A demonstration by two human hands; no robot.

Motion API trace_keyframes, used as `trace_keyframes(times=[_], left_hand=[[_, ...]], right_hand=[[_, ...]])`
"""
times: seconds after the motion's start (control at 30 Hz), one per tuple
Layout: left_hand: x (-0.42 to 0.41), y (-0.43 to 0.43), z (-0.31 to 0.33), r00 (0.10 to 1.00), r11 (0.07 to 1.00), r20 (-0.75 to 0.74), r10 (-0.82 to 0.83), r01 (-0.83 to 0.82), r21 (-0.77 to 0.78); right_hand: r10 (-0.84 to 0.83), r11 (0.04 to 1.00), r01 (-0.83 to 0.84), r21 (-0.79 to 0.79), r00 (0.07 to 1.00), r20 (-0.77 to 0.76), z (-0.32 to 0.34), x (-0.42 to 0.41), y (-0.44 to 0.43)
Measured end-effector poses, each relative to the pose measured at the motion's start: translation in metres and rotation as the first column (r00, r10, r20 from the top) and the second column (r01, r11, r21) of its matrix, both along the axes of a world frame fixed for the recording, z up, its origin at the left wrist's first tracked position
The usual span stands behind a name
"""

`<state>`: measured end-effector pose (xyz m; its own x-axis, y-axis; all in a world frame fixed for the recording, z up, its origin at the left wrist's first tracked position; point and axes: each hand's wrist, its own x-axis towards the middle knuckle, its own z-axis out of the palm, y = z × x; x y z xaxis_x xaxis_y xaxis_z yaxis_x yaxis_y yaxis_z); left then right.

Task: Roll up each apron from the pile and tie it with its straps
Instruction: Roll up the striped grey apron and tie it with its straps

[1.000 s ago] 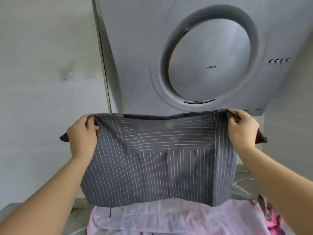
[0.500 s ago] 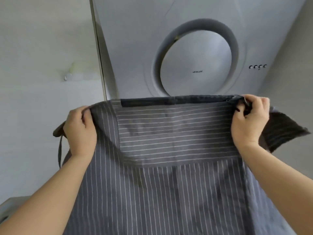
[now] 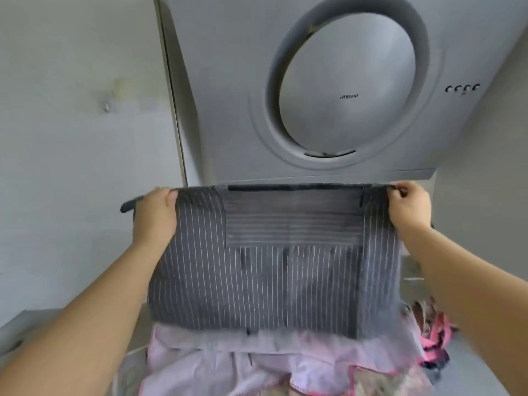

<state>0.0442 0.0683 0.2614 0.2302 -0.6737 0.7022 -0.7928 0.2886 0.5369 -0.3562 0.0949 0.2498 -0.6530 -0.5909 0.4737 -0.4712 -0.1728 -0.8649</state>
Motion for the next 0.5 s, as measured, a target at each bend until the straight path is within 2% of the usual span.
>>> trace_keyframes(times=[0.07,0.13,0.23,0.33,0.4,0.5], left_hand=[[0.004,0.009,-0.013,0.999,0.986,-0.024,0.022,-0.026,-0.166],[0.012,0.025,-0.037,0.998,0.967,-0.019,0.061,-0.064,-0.246],[0.020,0.055,-0.094,0.997,0.980,-0.032,0.073,-0.078,-0.183],[0.021,0.079,-0.167,0.995,0.997,-0.070,0.070,-0.068,0.041],[0.024,0.096,-0.219,0.992,0.967,-0.095,0.079,-0.054,0.249],[0.036,0.123,-0.285,0.992,0.819,-0.003,0.129,-0.105,0.564]], right_hand=[[-0.030,0.994,0.027,-0.110,0.999,-0.026,-0.005,0.004,0.016],[-0.037,0.981,0.024,-0.190,0.997,-0.063,-0.021,0.004,0.036],[-0.008,0.992,-0.010,-0.126,0.990,-0.139,-0.070,0.002,0.059],[0.038,0.997,-0.021,0.080,0.974,-0.225,-0.135,0.004,0.072],[0.111,0.943,-0.024,0.332,0.962,-0.247,-0.181,0.006,0.078],[0.316,0.683,-0.023,0.730,0.910,-0.268,-0.248,-0.003,0.080]])
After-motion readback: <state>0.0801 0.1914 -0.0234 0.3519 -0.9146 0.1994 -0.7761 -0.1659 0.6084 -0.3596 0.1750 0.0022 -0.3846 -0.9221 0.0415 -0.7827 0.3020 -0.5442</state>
